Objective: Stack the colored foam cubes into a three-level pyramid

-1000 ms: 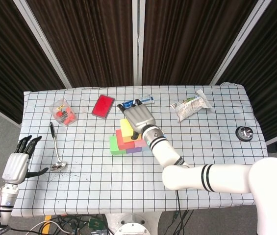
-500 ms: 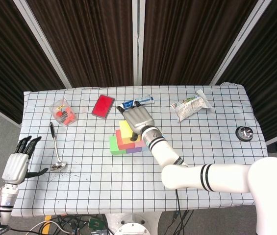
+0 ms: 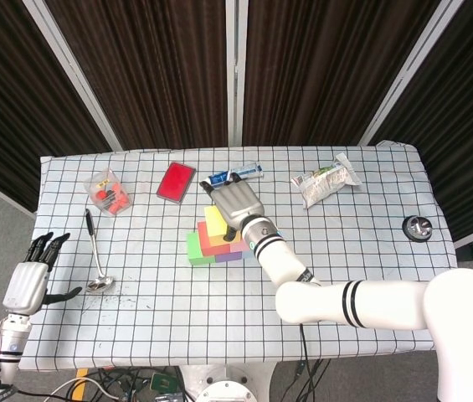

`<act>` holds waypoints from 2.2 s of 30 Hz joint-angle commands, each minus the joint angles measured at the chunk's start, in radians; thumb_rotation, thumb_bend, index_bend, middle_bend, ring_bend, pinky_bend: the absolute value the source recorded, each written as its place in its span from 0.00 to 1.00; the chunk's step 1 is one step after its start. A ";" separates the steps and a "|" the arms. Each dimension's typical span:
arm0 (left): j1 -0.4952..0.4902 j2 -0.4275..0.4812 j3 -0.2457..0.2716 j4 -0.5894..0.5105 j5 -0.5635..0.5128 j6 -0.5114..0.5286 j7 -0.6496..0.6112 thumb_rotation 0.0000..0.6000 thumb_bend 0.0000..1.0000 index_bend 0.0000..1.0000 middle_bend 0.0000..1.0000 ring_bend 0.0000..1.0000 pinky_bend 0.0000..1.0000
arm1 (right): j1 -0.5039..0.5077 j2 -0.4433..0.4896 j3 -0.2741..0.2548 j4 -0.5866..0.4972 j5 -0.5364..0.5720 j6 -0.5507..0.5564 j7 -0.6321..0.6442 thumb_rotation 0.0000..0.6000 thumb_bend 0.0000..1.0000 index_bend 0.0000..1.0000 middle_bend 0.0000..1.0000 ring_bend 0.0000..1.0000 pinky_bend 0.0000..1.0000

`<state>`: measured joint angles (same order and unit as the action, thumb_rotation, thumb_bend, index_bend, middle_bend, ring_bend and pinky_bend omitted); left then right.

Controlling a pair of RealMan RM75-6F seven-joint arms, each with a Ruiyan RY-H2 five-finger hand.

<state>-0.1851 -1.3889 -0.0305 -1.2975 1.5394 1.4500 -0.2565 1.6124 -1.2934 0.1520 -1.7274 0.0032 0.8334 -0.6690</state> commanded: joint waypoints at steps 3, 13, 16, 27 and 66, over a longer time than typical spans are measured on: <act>0.001 0.000 0.000 -0.001 0.001 0.002 0.000 1.00 0.00 0.07 0.12 0.00 0.06 | -0.001 -0.002 0.002 0.001 0.002 -0.001 -0.004 1.00 0.11 0.00 0.57 0.19 0.00; 0.000 0.003 -0.001 -0.003 0.000 0.002 -0.001 1.00 0.00 0.07 0.12 0.00 0.06 | -0.003 -0.011 0.002 0.006 0.006 0.000 -0.012 1.00 0.11 0.00 0.57 0.19 0.00; 0.000 0.003 -0.001 -0.005 0.002 0.003 -0.001 1.00 0.00 0.07 0.12 0.00 0.06 | -0.002 -0.015 0.002 0.009 0.009 -0.001 -0.017 1.00 0.11 0.00 0.57 0.19 0.00; 0.000 0.006 -0.002 -0.007 0.002 0.004 -0.004 1.00 0.00 0.07 0.12 0.00 0.06 | -0.007 -0.013 0.007 0.006 0.012 -0.010 -0.018 1.00 0.08 0.00 0.49 0.18 0.00; 0.013 0.039 -0.027 -0.074 -0.021 0.036 0.057 1.00 0.00 0.07 0.11 0.00 0.06 | -0.810 0.300 -0.357 -0.388 -1.006 0.718 0.231 1.00 0.00 0.00 0.00 0.00 0.00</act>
<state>-0.1749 -1.3555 -0.0562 -1.3625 1.5205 1.4815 -0.2107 1.0556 -0.9873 -0.0517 -2.1170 -0.7384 1.3200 -0.5258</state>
